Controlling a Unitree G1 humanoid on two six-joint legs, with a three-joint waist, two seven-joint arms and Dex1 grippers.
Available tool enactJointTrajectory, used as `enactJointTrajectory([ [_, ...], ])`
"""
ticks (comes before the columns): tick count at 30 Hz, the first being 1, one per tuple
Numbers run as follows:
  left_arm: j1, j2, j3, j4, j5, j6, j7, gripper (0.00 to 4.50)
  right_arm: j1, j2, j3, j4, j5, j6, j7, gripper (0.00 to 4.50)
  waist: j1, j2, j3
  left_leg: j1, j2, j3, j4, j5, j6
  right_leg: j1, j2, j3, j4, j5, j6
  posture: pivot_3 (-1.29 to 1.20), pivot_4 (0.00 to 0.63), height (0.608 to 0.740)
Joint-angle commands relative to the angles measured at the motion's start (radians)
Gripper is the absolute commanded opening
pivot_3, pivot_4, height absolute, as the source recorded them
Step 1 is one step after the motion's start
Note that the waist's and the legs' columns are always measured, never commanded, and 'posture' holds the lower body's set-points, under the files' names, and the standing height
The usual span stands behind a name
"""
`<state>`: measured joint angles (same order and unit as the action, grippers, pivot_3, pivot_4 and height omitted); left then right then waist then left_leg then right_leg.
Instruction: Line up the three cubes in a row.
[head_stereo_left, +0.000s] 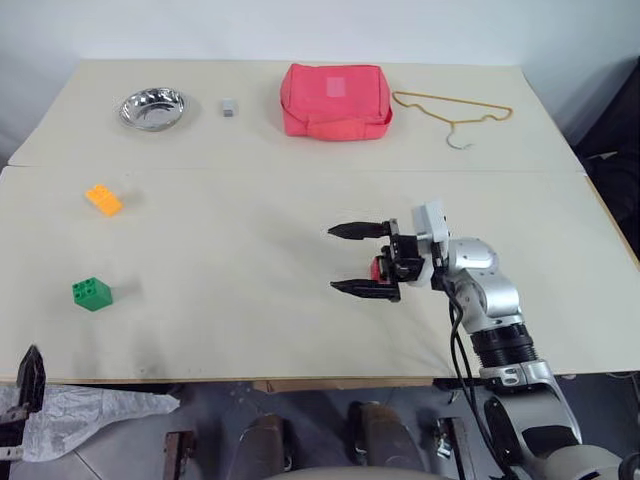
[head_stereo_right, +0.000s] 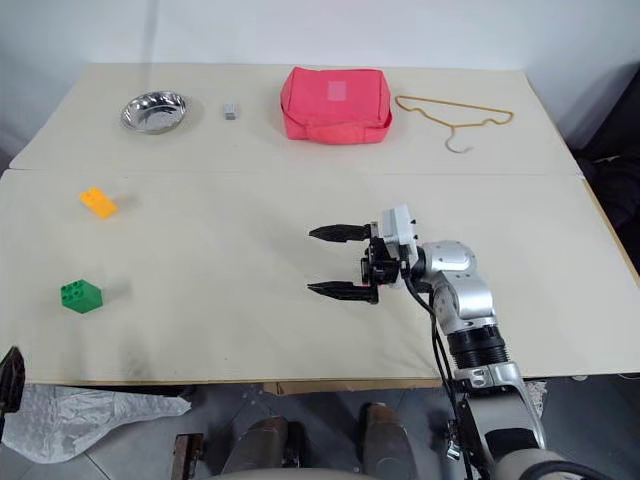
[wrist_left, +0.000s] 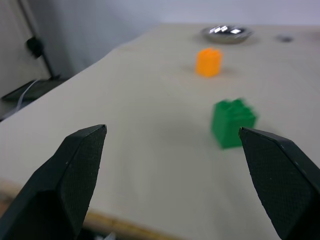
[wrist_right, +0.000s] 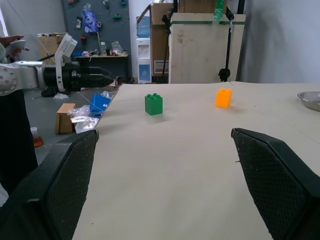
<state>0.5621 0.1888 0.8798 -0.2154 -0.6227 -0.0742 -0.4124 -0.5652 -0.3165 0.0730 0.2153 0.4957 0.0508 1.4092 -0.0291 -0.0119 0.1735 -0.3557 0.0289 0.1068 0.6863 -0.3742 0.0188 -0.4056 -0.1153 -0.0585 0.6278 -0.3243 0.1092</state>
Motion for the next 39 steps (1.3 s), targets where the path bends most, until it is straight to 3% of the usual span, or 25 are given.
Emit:
enactJointTrajectory([
  [1, 0.013, -0.019, -0.042, -0.068, 0.003, 0.02, 0.037, 4.5, 0.012, 0.01, 0.0, -0.048, 0.005, -0.027, -0.01, 4.45, 0.0, 0.0, 0.0, 0.0, 0.0, 0.0, 0.0, 0.0, 0.0, 0.0, 0.0, -0.001, 0.0, 0.0, 0.0, 0.0, 0.15, 0.74],
  [7, -0.092, -0.043, -0.188, -0.26, 0.083, 0.165, 0.281, 4.5, 0.021, -0.01, -0.007, -0.09, 0.039, 0.011, 0.009, 4.45, 0.0, 0.0, 0.0, 0.0, 0.0, -0.002, 0.0, 0.0, 0.0, 0.002, 0.0, -0.002, 0.0, 0.0, 0.0, 0.0, 0.15, 0.74],
  [14, -0.232, -0.078, -0.254, -0.304, 0.231, 0.348, 0.575, 4.5, -0.002, -0.035, 0.002, -0.109, 0.044, 0.051, 0.02, 4.45, -0.003, 0.0, 0.0, 0.0, 0.001, -0.002, 0.0, 0.0, 0.0, 0.003, 0.002, -0.004, 0.0, 0.0, 0.0, 0.0, 0.15, 0.74],
  [24, -0.397, 0.012, -0.298, -0.14, 0.261, 0.419, 0.56, 4.5, -0.003, -0.035, 0.004, -0.139, 0.04, 0.074, -0.006, 4.45, 0.003, 0.0, 0.0, 0.001, 0.0, -0.003, 0.001, 0.0, 0.0, 0.005, 0.002, -0.011, 0.0, 0.0, 0.0, 0.0, 0.15, 0.74],
  [31, -0.387, 0.053, -0.289, -0.1, 0.261, 0.392, 0.491, 2.39, 0.048, -0.062, -0.014, -0.186, 0.047, 0.089, -0.019, 4.5, 0.002, 0.0, 0.0, 0.001, 0.001, -0.004, 0.001, 0.0, 0.0, 0.006, 0.001, -0.017, 0.0, 0.0, 0.0, 0.0, 0.15, 0.74],
  [34, -0.399, 0.094, -0.283, -0.076, 0.189, 0.321, 0.333, 1.52, 0.086, -0.102, -0.038, -0.203, 0.036, 0.069, -0.024, 4.5, 0.004, 0.0, 0.0, 0.001, 0.001, -0.005, 0.002, 0.0, 0.0, 0.007, 0.001, -0.017, 0.0, 0.0, 0.0, 0.0, 0.15, 0.74],
  [39, -0.455, 0.317, -0.361, -0.04, 0.057, 0.261, -0.155, 1.5, 0.171, -0.216, -0.136, -0.2, 0.032, 0.022, -0.034, 4.5, 0.009, 0.0, 0.0, 0.0, 0.0, -0.01, 0.004, -0.001, -0.001, 0.01, 0.0, -0.018, -0.002, 0.0, 0.0, 0.0, 0.15, 0.74],
])
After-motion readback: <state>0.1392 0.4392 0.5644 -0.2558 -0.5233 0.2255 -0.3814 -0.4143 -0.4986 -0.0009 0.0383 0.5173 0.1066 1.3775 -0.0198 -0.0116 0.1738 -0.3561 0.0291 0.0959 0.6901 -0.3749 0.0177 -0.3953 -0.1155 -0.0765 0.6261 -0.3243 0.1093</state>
